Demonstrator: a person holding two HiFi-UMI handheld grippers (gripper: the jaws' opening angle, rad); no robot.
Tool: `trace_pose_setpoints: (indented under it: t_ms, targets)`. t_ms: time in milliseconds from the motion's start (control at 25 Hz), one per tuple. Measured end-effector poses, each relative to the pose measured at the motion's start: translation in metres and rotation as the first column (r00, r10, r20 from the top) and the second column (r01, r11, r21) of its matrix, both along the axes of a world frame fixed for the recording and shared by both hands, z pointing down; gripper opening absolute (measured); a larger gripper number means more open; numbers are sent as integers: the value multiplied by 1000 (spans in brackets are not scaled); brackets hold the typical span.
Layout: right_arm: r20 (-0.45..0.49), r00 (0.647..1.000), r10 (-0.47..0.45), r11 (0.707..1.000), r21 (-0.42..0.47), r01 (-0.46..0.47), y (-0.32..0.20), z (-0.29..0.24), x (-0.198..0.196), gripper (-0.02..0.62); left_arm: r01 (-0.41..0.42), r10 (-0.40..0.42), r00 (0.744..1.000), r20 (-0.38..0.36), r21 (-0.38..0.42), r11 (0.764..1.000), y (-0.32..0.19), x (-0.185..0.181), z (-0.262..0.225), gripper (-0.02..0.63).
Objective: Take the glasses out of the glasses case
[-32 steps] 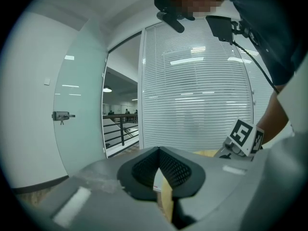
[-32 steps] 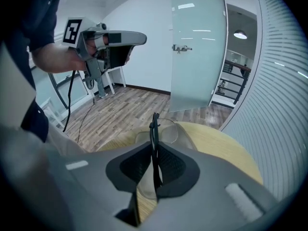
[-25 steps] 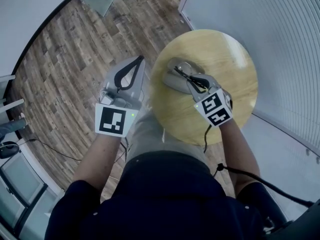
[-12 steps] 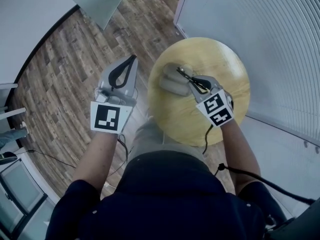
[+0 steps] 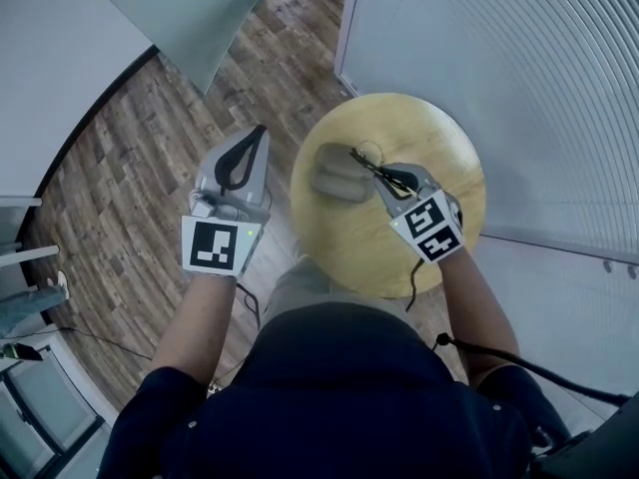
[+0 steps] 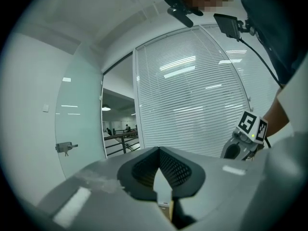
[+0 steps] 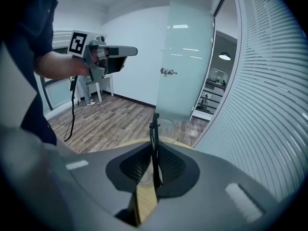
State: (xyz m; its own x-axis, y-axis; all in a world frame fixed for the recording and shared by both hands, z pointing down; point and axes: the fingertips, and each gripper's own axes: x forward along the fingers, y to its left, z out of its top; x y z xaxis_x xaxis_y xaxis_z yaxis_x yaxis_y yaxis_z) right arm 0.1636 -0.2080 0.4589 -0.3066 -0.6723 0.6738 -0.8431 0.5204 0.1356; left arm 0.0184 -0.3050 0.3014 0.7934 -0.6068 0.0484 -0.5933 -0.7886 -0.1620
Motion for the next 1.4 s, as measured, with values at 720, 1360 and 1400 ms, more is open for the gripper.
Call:
trace_pose_setpoints:
  t_ms: [720,1360,1400]
  targets:
    - [6,997,77,989,126,-77,28,-75,7,49,-81,83,996,-31,78,994,30,16,-52,6]
    - [13,997,71,962,262,-72,30,-162,7,49,-116,120,993,-11,182,976,45,23,-112,6]
    - [15,997,73,960,271,-74,31,-167,8,49,-119,124,992,-12,189,975,47,24,-116,6]
